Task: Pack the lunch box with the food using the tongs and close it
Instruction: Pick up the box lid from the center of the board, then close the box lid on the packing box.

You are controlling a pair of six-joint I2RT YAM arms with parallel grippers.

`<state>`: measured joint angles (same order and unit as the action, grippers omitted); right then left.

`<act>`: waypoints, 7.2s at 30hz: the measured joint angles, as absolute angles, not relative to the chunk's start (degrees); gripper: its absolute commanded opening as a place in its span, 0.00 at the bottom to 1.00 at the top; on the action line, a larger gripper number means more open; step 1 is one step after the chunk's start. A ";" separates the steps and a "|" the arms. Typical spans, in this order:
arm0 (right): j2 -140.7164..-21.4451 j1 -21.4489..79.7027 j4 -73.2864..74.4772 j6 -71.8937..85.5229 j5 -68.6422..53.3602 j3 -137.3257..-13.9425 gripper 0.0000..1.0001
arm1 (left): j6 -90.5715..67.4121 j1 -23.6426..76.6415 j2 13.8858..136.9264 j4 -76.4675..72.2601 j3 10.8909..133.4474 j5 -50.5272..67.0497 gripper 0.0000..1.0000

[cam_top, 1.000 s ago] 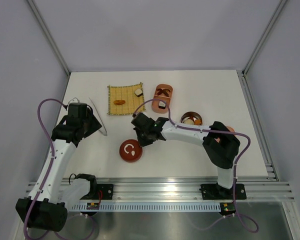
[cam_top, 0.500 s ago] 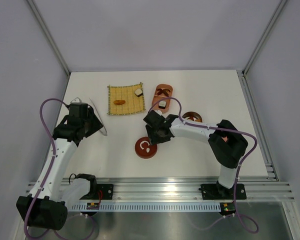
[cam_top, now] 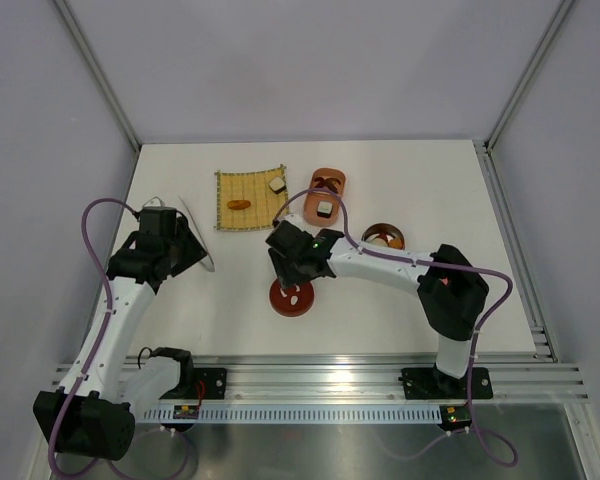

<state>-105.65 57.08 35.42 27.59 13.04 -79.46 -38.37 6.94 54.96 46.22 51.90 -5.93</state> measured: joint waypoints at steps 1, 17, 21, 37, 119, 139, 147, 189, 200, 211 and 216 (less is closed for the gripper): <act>-106.06 57.58 35.35 27.29 13.04 -80.03 0.70 | -38.37 6.94 54.96 46.22 51.90 -5.96 0.49; -113.47 59.75 35.53 26.37 12.91 -82.13 0.70 | -38.37 6.94 54.78 46.24 51.62 -5.96 0.49; -114.52 61.08 35.51 26.55 12.91 -82.13 0.70 | -38.37 6.94 54.78 46.24 51.11 -5.93 0.49; -115.13 61.87 34.17 27.97 16.36 -82.65 0.16 | -38.37 6.94 54.35 46.26 50.11 -5.93 0.49; -99.00 22.81 37.28 21.87 16.97 -72.99 0.12 | -38.35 6.94 54.48 46.22 50.11 -5.69 0.49; -91.00 22.55 31.03 22.79 17.56 -62.33 0.11 | -38.35 6.94 55.11 45.74 50.09 -5.10 0.48; -89.54 22.55 25.85 22.90 19.09 -59.11 0.10 | -38.35 6.94 55.20 45.36 50.09 -4.91 0.48; -82.37 22.79 19.09 20.64 13.08 -55.81 0.11 | -38.37 6.94 56.14 43.99 49.98 -3.60 0.48; -84.75 23.99 21.06 21.45 14.52 -56.73 0.27 | -38.37 6.94 55.99 43.97 49.32 -3.55 0.48; -82.67 24.01 24.80 24.40 15.35 -56.82 0.27 | -38.37 6.94 55.99 43.92 49.10 -3.49 0.48; -84.40 24.01 26.72 25.74 13.98 -55.22 0.27 | -38.37 6.94 55.99 43.92 49.08 -3.40 0.48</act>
